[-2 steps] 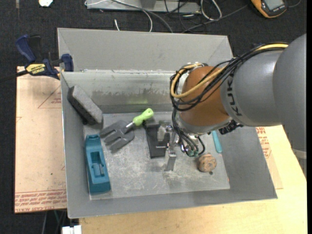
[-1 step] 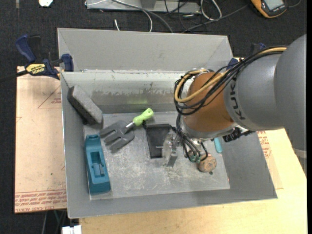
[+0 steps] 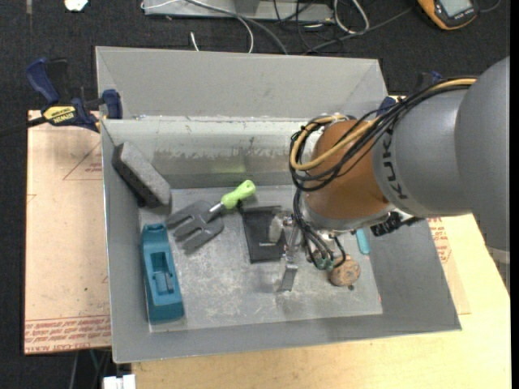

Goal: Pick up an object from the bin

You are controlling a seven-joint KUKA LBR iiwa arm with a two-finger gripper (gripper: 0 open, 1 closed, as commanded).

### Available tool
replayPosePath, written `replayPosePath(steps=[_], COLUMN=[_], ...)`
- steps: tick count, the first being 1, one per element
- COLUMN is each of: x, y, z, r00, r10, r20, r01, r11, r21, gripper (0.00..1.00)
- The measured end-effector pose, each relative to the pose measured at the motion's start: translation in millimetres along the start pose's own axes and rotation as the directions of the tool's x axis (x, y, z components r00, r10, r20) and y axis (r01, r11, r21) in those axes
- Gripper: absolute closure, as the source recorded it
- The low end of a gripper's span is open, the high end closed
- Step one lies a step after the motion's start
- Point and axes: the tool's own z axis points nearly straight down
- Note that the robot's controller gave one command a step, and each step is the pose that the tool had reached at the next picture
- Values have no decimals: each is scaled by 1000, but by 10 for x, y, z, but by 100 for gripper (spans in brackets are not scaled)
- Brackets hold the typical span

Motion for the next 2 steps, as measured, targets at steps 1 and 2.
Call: replayPosePath(steps=[1,2], x=[0,0], y=[0,0], z=[0,0], r00=[1000,1000], r10=[0,0], r20=[0,0], r01=[0,0], r11=[1000,1000], r21=[0,0], gripper=[100,0])
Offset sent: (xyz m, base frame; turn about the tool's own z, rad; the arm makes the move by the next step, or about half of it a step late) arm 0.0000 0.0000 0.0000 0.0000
